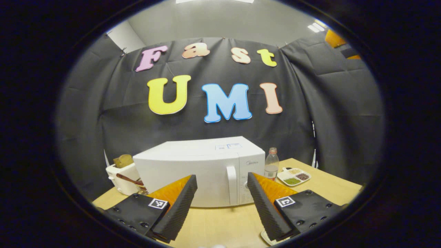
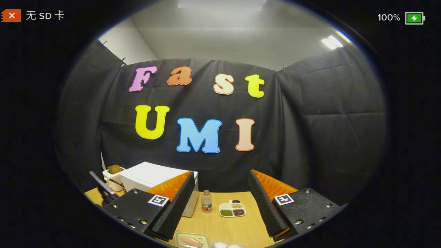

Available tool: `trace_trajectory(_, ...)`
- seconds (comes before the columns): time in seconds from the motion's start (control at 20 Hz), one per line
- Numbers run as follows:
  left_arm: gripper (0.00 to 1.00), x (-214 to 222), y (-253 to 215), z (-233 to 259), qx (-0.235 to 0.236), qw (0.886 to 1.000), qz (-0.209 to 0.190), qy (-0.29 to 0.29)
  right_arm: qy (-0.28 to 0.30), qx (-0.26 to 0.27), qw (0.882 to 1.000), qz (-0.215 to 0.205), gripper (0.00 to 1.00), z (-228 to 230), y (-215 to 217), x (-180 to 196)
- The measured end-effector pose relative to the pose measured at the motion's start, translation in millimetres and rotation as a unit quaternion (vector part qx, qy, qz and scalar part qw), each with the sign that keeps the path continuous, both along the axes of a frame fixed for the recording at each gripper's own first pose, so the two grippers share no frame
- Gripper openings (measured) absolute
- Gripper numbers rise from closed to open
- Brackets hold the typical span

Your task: Open the microwave oven with the left hand, put the food in, and close the microwave oven.

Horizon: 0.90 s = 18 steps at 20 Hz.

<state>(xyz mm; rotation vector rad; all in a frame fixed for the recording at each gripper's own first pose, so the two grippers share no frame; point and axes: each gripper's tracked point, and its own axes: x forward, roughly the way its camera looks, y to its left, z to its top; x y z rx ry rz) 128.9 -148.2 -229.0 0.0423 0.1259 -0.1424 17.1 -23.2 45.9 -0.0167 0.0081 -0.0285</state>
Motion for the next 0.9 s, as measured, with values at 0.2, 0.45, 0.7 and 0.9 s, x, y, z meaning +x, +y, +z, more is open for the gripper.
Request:
trace_trajectory(0.2, 0.99, 55, -25, -35, 0.000, 1.000, 0.005, 0.014, 0.019, -0.025, 0.999, -0.018, 0.95, -7, -14, 0)
trace_trajectory(0.45, 1.00, 97, -41, -75, 0.000, 0.999, 0.005, 0.035, 0.036, -0.041, 0.998, -0.038, 0.95, -15, -29, -3)
trace_trajectory(0.7, 0.95, 109, -39, -79, -0.014, 0.999, 0.011, 0.037, 0.052, -0.050, 0.996, -0.048, 0.95, -24, -39, -3)
trace_trajectory(0.9, 0.78, 113, -45, -92, -0.032, 0.997, -0.007, 0.064, 0.050, -0.061, 0.996, -0.047, 0.95, -22, -40, -4)
